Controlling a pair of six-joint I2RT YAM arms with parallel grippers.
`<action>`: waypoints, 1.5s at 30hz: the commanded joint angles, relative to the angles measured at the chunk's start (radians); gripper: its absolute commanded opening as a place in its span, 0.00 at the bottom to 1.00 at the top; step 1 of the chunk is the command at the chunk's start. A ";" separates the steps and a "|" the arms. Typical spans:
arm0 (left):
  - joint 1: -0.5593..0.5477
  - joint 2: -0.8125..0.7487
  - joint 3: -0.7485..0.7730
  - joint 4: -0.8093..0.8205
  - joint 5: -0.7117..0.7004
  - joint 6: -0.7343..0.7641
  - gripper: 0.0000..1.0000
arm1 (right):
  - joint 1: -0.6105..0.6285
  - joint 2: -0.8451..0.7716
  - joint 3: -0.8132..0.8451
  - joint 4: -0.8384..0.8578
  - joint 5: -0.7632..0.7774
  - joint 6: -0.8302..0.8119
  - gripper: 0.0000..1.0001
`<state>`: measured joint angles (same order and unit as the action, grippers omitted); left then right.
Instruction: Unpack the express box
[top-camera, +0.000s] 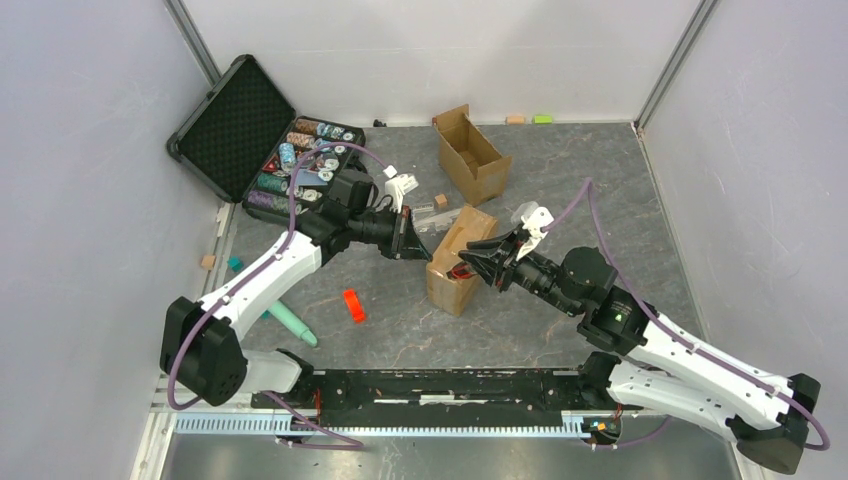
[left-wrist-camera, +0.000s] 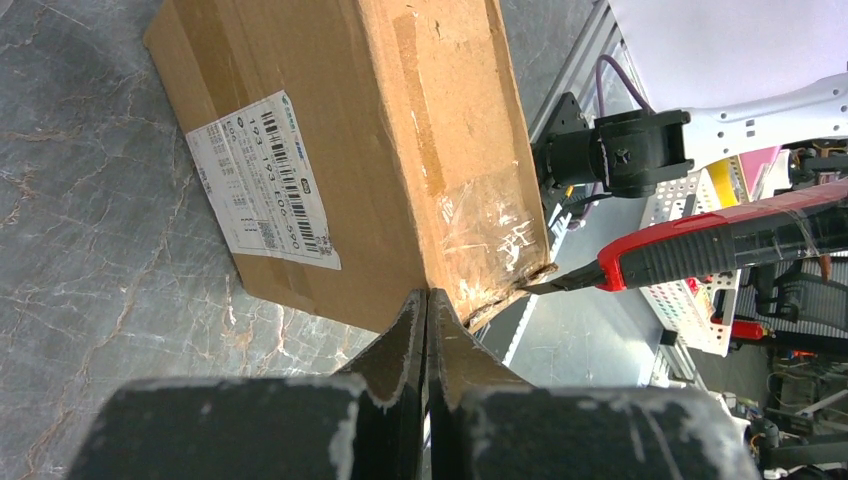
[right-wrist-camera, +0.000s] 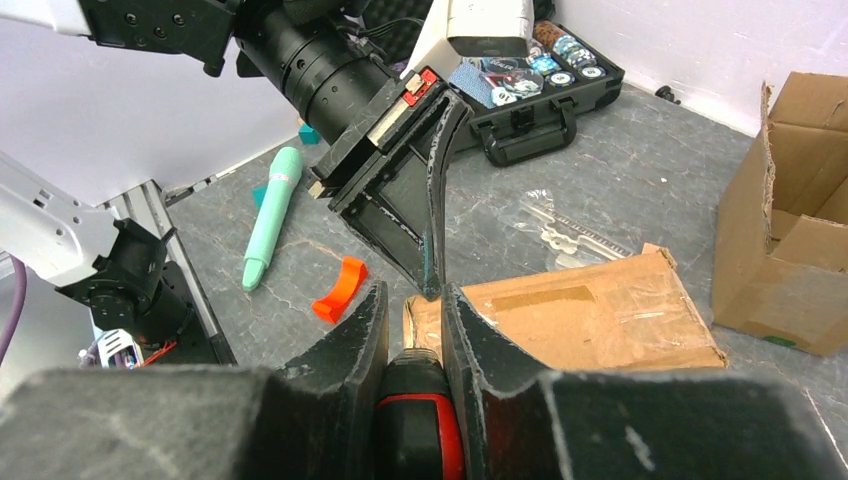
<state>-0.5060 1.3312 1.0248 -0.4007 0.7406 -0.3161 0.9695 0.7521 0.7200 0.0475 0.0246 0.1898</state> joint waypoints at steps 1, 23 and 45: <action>0.042 0.047 -0.005 -0.085 -0.193 0.127 0.02 | 0.009 -0.016 0.044 -0.141 -0.016 -0.024 0.00; -0.043 0.018 -0.034 -0.022 -0.085 0.093 0.02 | 0.009 0.073 0.121 0.050 -0.032 0.018 0.00; -0.028 0.086 -0.035 -0.049 -0.190 -0.021 0.02 | 0.092 0.086 0.002 -0.059 -0.295 -0.050 0.00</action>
<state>-0.5476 1.3380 1.0035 -0.3599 0.7372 -0.3458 1.0100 0.8715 0.7460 0.0669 -0.0971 0.1318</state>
